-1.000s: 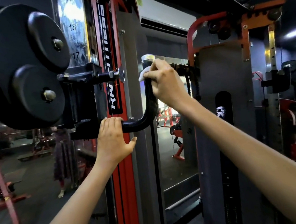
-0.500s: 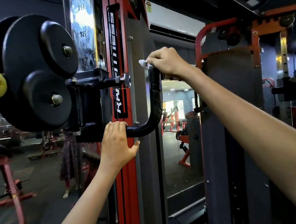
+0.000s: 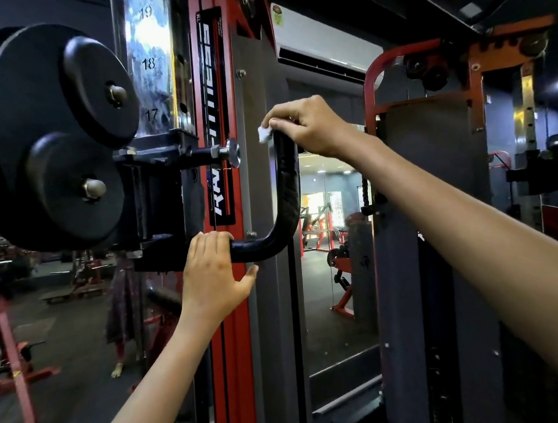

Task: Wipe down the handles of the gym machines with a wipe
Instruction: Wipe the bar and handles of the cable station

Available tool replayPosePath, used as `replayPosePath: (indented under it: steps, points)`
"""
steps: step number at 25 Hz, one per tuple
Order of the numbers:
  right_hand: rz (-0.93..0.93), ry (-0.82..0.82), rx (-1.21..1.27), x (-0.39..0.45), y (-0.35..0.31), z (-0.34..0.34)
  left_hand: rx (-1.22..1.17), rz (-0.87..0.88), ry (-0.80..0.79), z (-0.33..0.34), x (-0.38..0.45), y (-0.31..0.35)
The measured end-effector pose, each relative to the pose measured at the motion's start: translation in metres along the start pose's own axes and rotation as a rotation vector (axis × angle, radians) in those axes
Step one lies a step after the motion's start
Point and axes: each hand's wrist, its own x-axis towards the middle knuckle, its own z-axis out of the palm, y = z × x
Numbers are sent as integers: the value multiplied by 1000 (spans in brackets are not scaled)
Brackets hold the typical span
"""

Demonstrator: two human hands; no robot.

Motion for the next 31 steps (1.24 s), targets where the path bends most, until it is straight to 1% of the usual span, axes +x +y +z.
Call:
replayPosePath:
  steps: [2, 4, 6, 8, 10, 12, 13, 14, 15, 17, 19, 21, 23, 26, 29, 31]
  points:
    - [82, 12, 49, 6, -1, 1, -18, 4, -10, -3, 1, -1]
    - [173, 126, 137, 5, 1, 6, -32, 2, -40, -7, 2, 0]
    - [198, 245, 180, -6, 4, 13, -30, 0, -66, -8, 2, -1]
    - [120, 307, 188, -23, 5, 19, -20, -13, -74, -8, 2, 1]
    - [-69, 303, 49, -30, 10, 19, -25, -33, -63, -8, 2, 5]
    - [-249, 221, -124, -21, 15, 17, -30, -50, -52, -7, 2, 8]
    - [-275, 162, -184, -15, 14, 16, -35, -56, -49, -7, 2, 8]
    - [-254, 108, -215, -9, 11, 15, -44, -59, -45, -8, 3, 8]
    - [-195, 67, -208, -3, 9, 15, -55, -61, -42, -9, 3, 8]
    - [2, 50, -67, 4, 3, 15, -74, -64, -45, -13, 3, 8]
    - [144, 158, 88, 2, -4, 19, -87, -63, -51, -16, 4, 10]
    - [205, 310, 158, -6, -8, 30, -81, -68, -55, -16, 4, 11]
    - [211, 398, 216, -18, -10, 45, -71, -76, -54, -15, 4, 13]
    - [154, 491, 238, -42, -11, 66, -68, -96, -27, -13, 3, 14]
    - [137, 442, 270, -76, -12, 87, -62, -91, -18, -12, 3, 13]
    - [122, 423, 244, -92, -11, 84, -26, -78, -23, -12, 3, 13]
